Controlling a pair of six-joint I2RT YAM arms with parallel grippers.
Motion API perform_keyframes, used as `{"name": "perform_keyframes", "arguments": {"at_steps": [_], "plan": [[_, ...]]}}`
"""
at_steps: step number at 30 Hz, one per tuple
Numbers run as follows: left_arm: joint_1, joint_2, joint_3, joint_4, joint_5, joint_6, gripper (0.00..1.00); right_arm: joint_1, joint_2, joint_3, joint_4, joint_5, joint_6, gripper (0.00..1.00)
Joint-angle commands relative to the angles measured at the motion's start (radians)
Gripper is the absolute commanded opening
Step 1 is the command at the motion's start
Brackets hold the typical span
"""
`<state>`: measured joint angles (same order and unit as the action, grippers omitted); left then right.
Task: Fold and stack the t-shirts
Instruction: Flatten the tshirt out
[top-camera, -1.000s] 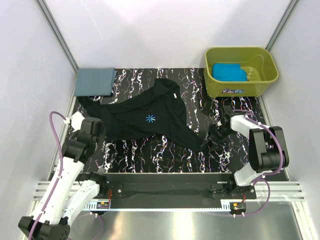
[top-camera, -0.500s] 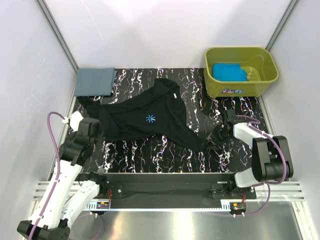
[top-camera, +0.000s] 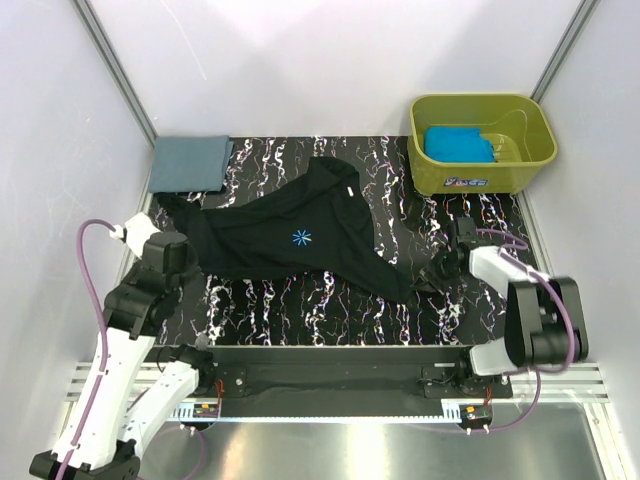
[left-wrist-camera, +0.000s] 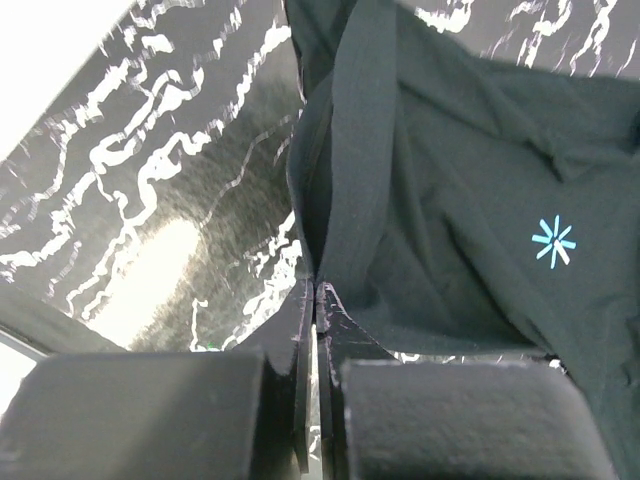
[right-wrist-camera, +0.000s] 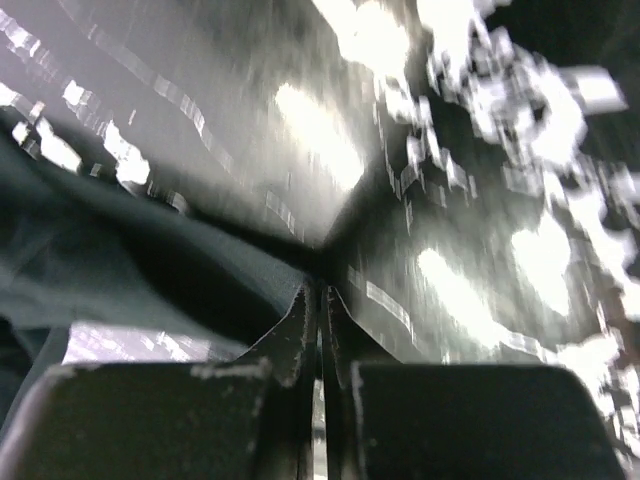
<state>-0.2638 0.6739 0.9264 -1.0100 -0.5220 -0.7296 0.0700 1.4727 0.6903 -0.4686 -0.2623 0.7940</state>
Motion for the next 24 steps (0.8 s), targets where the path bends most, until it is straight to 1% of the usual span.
{"name": "perform_keyframes", "arguments": {"at_steps": [1,3,4,5,8,11,12,13,15,16,17,18,21,22,24], "plan": [[0.003,-0.016,0.081,0.014,-0.097,0.062,0.00,-0.016,-0.147,0.006,-0.117,0.020,0.024,0.00],[0.003,-0.019,0.104,0.014,-0.118,0.088,0.00,-0.025,-0.234,0.044,-0.221,0.023,0.004,0.00],[0.003,-0.020,0.126,0.014,-0.134,0.099,0.00,-0.027,-0.253,0.069,-0.260,0.041,-0.015,0.00],[0.005,-0.025,0.133,0.016,-0.144,0.113,0.00,-0.027,-0.262,0.095,-0.334,0.052,-0.030,0.00],[0.005,-0.037,0.161,0.014,-0.167,0.137,0.00,-0.035,-0.322,0.155,-0.392,0.080,-0.067,0.00],[0.003,-0.051,0.184,0.016,-0.187,0.156,0.00,-0.039,-0.333,0.210,-0.433,0.039,-0.070,0.00],[0.005,-0.051,0.192,0.016,-0.194,0.162,0.00,-0.039,-0.330,0.224,-0.436,0.003,-0.056,0.00],[0.003,-0.051,0.212,0.019,-0.205,0.177,0.00,-0.039,-0.324,0.232,-0.438,-0.079,-0.047,0.00],[0.005,-0.043,0.233,0.027,-0.214,0.194,0.00,-0.039,-0.315,0.235,-0.430,-0.184,-0.006,0.00],[0.005,-0.040,0.256,0.031,-0.223,0.212,0.00,-0.041,-0.308,0.239,-0.426,-0.292,0.005,0.00],[0.003,-0.037,0.265,0.040,-0.227,0.220,0.00,-0.039,-0.304,0.244,-0.423,-0.340,0.011,0.00],[0.003,-0.036,0.275,0.044,-0.231,0.225,0.00,-0.041,-0.302,0.247,-0.420,-0.426,0.023,0.00],[0.003,-0.036,0.296,0.044,-0.222,0.230,0.00,-0.039,-0.307,0.255,-0.426,-0.530,0.028,0.00],[0.001,-0.039,0.290,0.044,-0.205,0.226,0.00,-0.041,-0.307,0.252,-0.444,-0.592,0.028,0.00],[0.001,-0.056,0.278,0.042,-0.190,0.220,0.00,-0.039,-0.321,0.220,-0.478,-0.641,0.019,0.00]]}}
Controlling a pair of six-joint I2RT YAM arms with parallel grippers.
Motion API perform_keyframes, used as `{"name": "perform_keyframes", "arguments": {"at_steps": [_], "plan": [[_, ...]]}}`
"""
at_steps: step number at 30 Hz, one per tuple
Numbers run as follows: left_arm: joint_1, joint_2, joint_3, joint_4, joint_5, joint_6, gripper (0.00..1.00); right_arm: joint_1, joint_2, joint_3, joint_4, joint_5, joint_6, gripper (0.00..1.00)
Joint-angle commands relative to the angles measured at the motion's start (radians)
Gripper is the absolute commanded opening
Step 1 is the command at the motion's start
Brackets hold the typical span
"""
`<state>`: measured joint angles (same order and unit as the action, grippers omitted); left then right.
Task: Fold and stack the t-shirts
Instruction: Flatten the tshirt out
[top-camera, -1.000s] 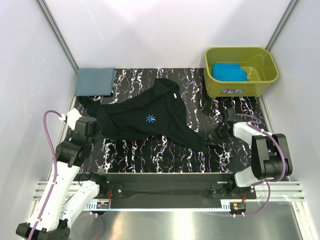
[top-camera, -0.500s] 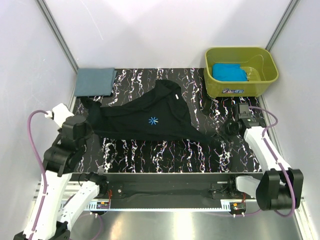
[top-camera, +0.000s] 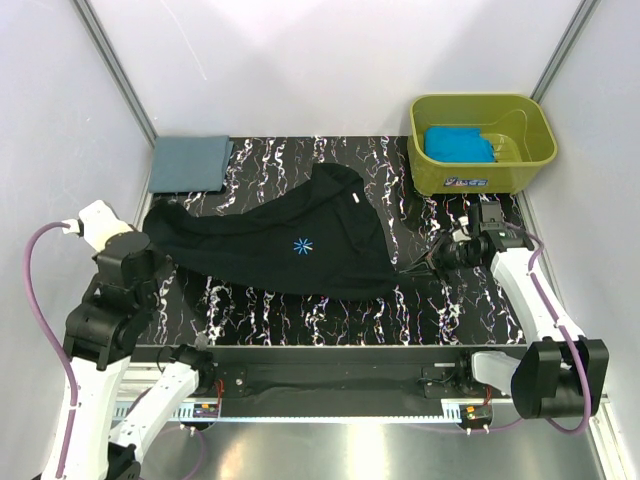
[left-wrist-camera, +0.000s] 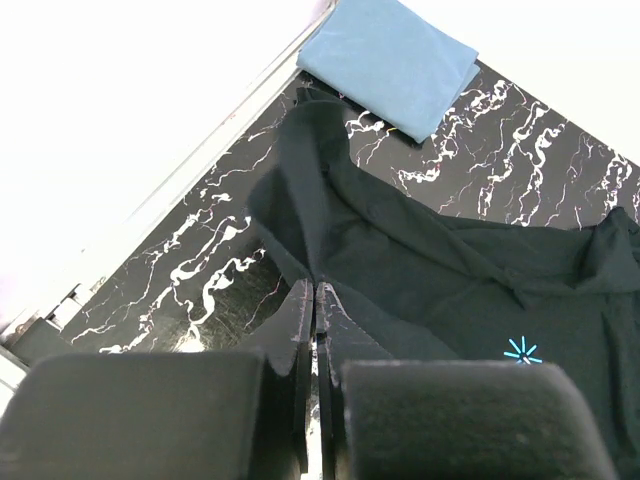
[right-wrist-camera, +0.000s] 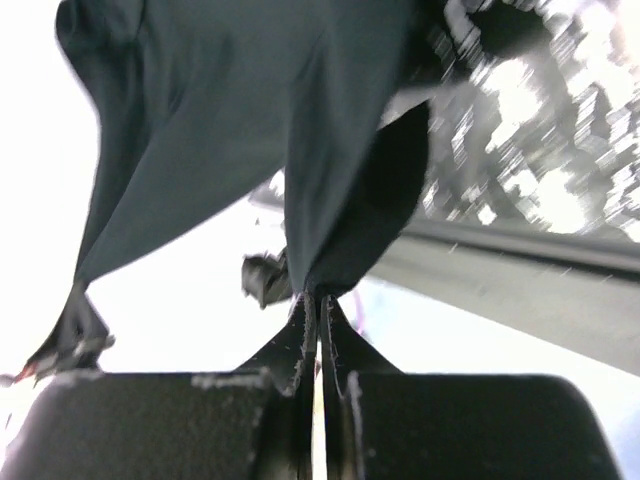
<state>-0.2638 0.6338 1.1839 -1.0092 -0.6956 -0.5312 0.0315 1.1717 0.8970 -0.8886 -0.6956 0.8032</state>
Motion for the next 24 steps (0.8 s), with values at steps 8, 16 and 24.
{"name": "perform_keyframes", "arguments": {"at_steps": [8,16,24], "plan": [[0.003,-0.062,-0.006,0.040,-0.002,0.033,0.00,0.010,-0.037,-0.126,-0.088,-0.233,-0.033,0.24],[0.003,-0.054,-0.044,0.035,0.048,0.005,0.00,0.123,0.278,0.285,-0.181,0.293,-0.377,0.50],[0.001,-0.028,-0.082,0.004,0.091,-0.038,0.00,0.263,0.583,0.387,0.025,0.280,-0.361,0.36]]}}
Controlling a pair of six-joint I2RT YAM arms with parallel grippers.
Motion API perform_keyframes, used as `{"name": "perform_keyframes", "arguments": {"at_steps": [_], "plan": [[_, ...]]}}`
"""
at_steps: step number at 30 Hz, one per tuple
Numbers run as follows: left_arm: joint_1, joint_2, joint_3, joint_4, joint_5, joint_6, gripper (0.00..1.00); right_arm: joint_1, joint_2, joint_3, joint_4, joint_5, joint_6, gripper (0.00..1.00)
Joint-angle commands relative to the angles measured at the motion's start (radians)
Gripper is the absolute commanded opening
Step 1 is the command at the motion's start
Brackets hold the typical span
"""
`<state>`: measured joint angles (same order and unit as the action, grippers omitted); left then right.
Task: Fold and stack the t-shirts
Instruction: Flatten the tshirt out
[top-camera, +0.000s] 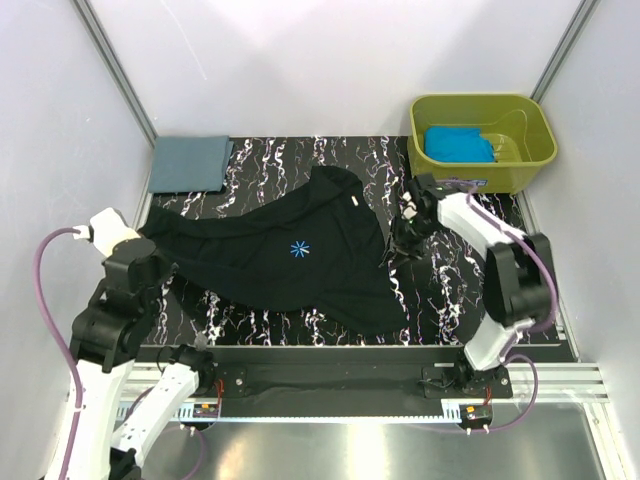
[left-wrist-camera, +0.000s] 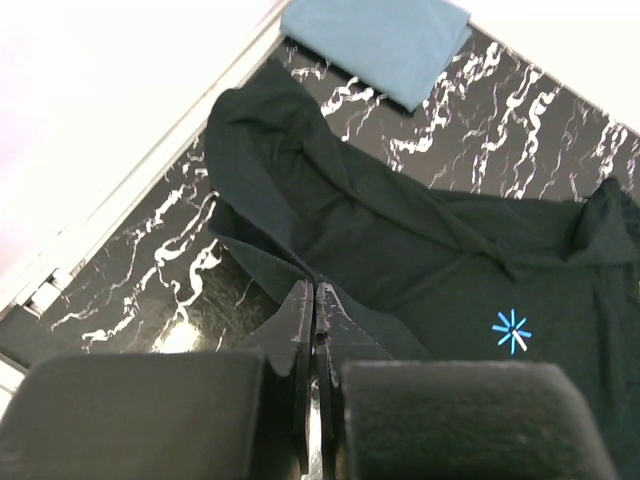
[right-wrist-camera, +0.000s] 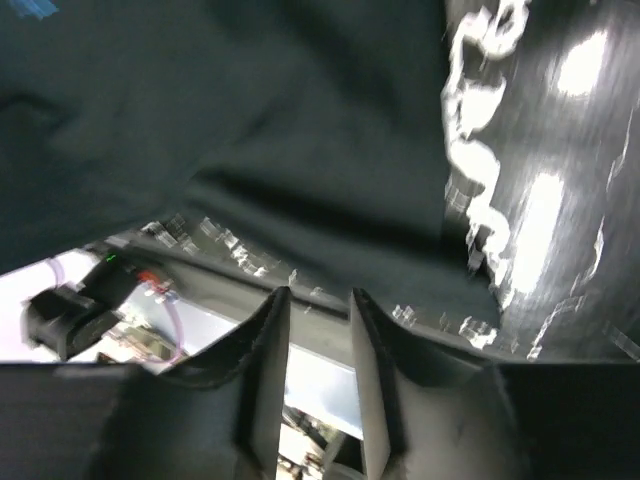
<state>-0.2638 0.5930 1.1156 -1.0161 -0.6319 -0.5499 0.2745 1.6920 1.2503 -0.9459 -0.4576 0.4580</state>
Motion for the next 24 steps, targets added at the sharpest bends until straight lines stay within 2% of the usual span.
{"name": "perform_keyframes", "arguments": {"at_steps": [1,4,10,18,24], "plan": [[0.003,0.014,-0.019,0.002,0.041,-0.027,0.00,0.029,0.110,0.061,0.110,0.054,-0.022,0.32],[0.003,0.013,-0.052,-0.016,0.061,-0.056,0.00,0.074,0.178,0.122,0.159,0.091,-0.019,0.23],[0.003,0.037,-0.092,-0.024,0.043,-0.082,0.00,0.141,0.277,0.207,0.203,0.315,-0.018,0.19],[0.003,0.140,-0.097,-0.001,0.043,-0.094,0.00,0.164,0.402,0.323,0.205,0.512,0.027,0.24],[0.006,0.214,-0.070,0.062,0.046,-0.053,0.00,0.132,0.538,0.509,0.141,0.657,-0.059,0.28]]}}
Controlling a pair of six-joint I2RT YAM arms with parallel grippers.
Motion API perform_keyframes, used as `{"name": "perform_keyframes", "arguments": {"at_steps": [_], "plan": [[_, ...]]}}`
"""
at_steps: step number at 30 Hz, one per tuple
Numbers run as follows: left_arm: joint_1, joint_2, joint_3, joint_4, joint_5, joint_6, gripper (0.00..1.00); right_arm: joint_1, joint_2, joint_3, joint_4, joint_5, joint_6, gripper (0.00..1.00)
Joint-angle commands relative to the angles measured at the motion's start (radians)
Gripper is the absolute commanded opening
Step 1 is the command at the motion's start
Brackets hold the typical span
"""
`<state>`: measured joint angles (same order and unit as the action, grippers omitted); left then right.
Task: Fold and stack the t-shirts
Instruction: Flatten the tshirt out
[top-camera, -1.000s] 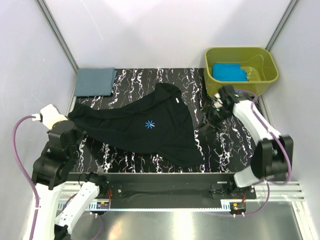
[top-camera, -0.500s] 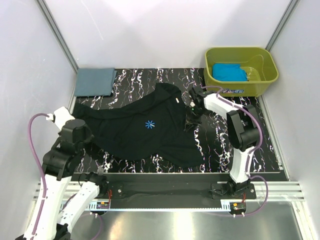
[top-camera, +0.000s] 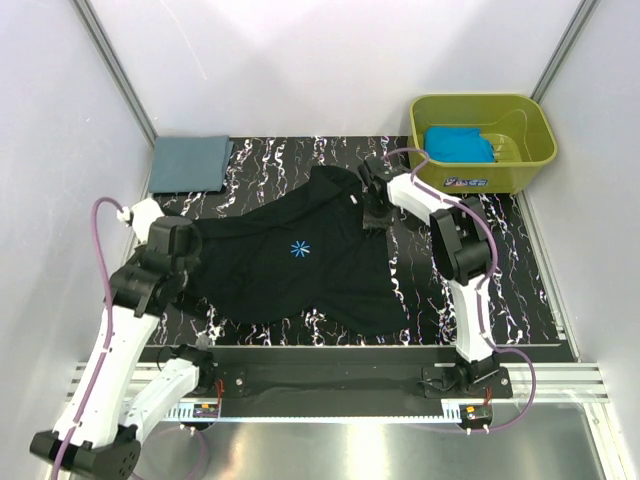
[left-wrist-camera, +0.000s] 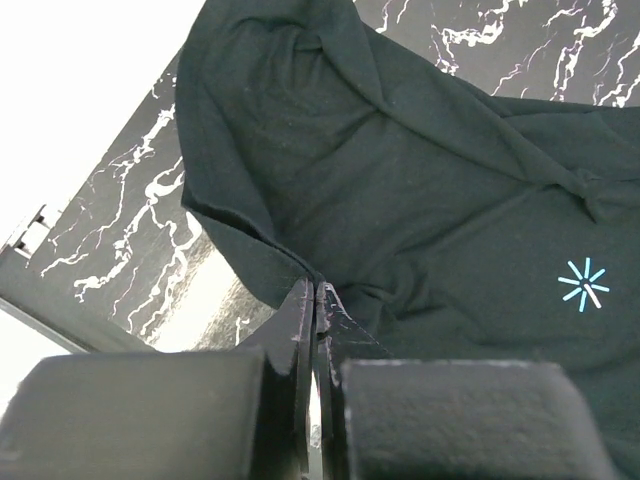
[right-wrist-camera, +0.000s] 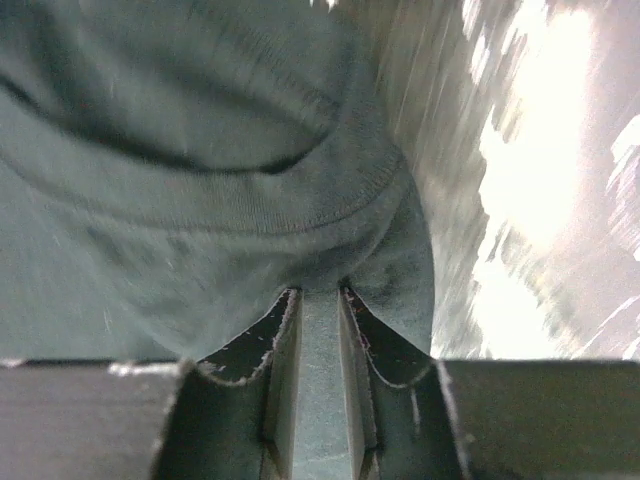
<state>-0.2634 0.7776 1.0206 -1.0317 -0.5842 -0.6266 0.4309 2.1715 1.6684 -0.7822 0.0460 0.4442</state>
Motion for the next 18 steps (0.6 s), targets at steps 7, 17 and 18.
{"name": "perform_keyframes", "arguments": {"at_steps": [7,17,18], "plan": [[0.004,0.159,0.119,0.156,0.039,0.060,0.00,-0.142,0.125,0.240,-0.095,0.232,-0.085,0.30],[0.004,0.088,0.017,0.154,0.175,0.028,0.00,-0.124,-0.158,0.133,-0.155,0.112,-0.127,0.52],[0.003,0.075,0.007,0.150,0.179,0.018,0.00,-0.126,-0.195,0.102,-0.161,0.091,-0.127,0.54]]}}
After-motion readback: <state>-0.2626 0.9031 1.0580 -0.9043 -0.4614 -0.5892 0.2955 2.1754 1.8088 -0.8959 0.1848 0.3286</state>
